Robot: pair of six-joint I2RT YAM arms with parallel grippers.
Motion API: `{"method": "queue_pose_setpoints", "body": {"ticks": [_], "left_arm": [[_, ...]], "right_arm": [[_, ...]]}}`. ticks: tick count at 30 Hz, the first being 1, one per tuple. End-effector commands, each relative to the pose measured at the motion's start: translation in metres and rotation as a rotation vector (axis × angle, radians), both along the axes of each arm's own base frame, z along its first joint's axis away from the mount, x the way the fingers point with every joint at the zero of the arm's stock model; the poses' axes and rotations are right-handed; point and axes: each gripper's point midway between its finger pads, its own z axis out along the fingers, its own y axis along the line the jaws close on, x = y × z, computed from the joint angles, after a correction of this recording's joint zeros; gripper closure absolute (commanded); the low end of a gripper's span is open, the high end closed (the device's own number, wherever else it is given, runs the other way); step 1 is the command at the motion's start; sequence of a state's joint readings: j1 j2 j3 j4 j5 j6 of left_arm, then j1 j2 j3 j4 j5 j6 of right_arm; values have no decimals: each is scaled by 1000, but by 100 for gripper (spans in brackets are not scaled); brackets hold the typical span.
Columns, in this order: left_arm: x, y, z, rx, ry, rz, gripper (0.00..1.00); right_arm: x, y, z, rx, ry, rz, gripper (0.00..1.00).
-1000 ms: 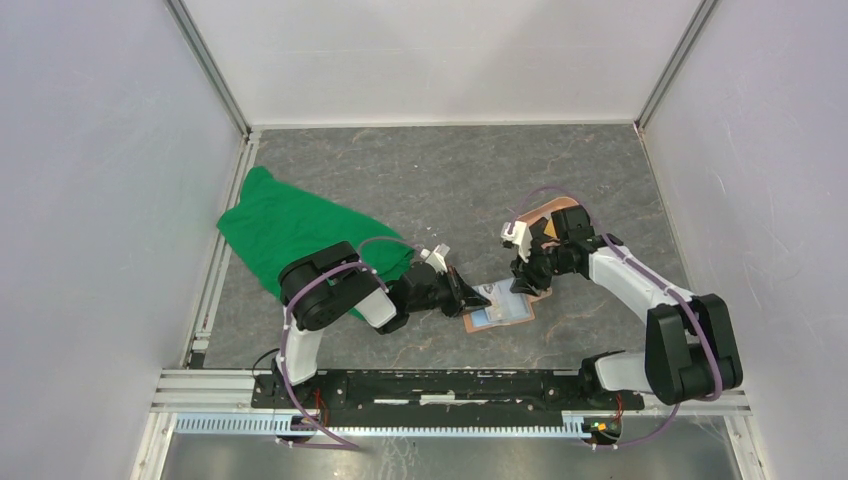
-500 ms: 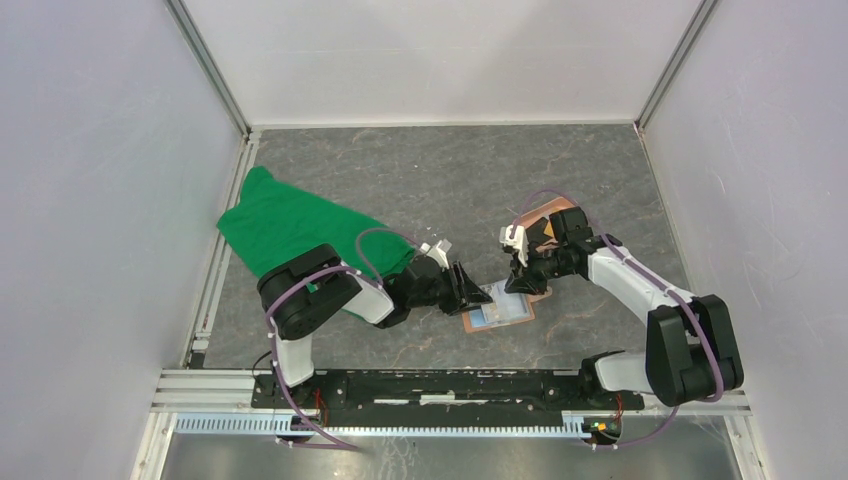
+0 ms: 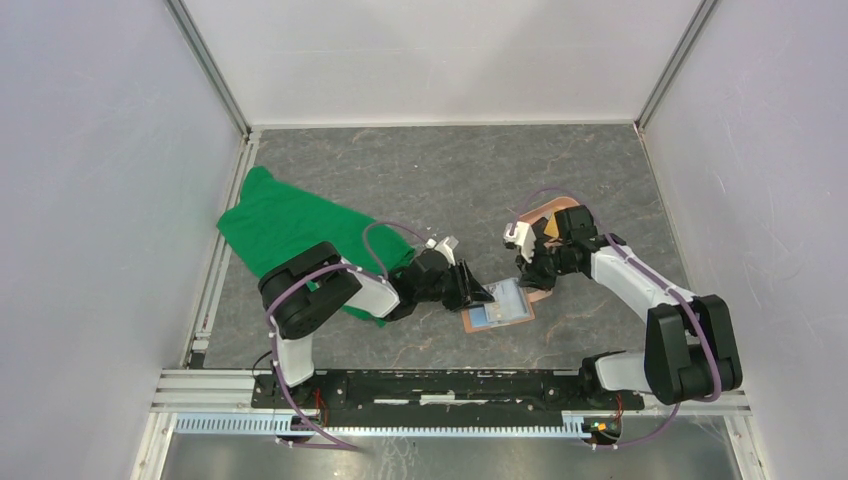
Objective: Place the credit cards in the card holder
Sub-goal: Insert the credit card into the card holder.
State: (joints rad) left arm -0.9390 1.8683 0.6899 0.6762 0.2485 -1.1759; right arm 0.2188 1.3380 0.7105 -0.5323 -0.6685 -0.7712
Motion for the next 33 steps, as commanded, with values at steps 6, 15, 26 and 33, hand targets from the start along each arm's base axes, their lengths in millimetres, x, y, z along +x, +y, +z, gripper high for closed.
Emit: {"method": "queue_pose_setpoints", "body": {"ticks": [6, 15, 26, 33], "left_arm": [[-3, -13, -4, 17, -18, -81, 60], [-1, -29, 9, -19, -32, -106, 66], [-6, -44, 15, -5, -51, -174, 69], [-8, -49, 30, -16, -61, -186, 67]], "right_arm": [[13, -26, 1, -86, -33, -26, 92], [-9, -1, -16, -91, 73, 86, 94], [-12, 7, -11, -48, 80, 99, 94], [-10, 9, -8, -38, 71, 99, 93]]}}
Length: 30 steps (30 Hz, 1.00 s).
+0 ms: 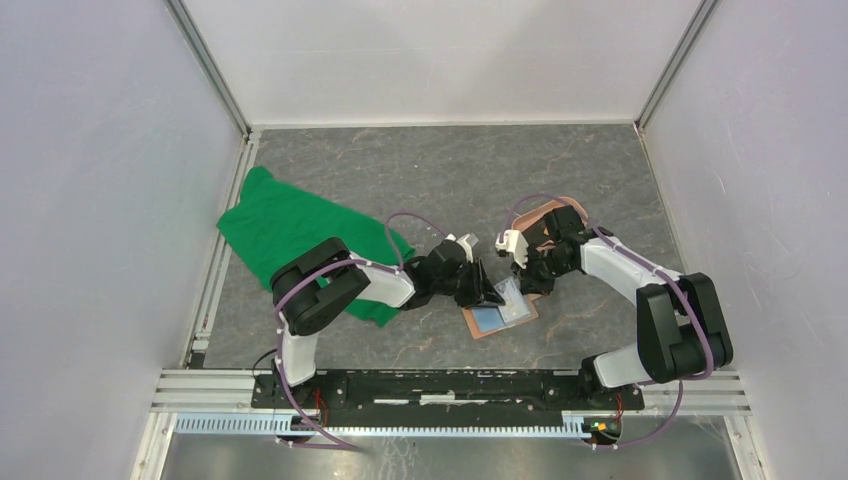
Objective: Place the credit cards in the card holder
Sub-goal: Insert the credit card into the card holder.
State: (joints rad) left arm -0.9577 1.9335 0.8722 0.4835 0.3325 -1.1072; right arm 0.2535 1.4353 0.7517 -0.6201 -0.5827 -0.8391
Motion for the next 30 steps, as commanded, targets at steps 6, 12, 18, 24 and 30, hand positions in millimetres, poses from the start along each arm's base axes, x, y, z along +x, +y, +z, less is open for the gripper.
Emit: {"method": "queue_pose_setpoints", "body": {"ticks": [6, 12, 18, 24, 30], "left_arm": [[-4, -17, 38, -121, -17, -21, 61], [7, 9, 35, -112, -56, 40, 57], [16, 27, 48, -81, -168, 44, 53], [32, 50, 86, -61, -434, 51, 51], [60, 99, 153, 27, -783, 185, 25]], "right_arm": [[11, 7, 20, 66, -32, -13, 82], [26, -16, 32, 81, -90, -98, 65], [33, -26, 43, 113, -127, -134, 57], [57, -49, 73, 158, -265, -224, 47], [108, -60, 129, 185, -433, -322, 23]]}}
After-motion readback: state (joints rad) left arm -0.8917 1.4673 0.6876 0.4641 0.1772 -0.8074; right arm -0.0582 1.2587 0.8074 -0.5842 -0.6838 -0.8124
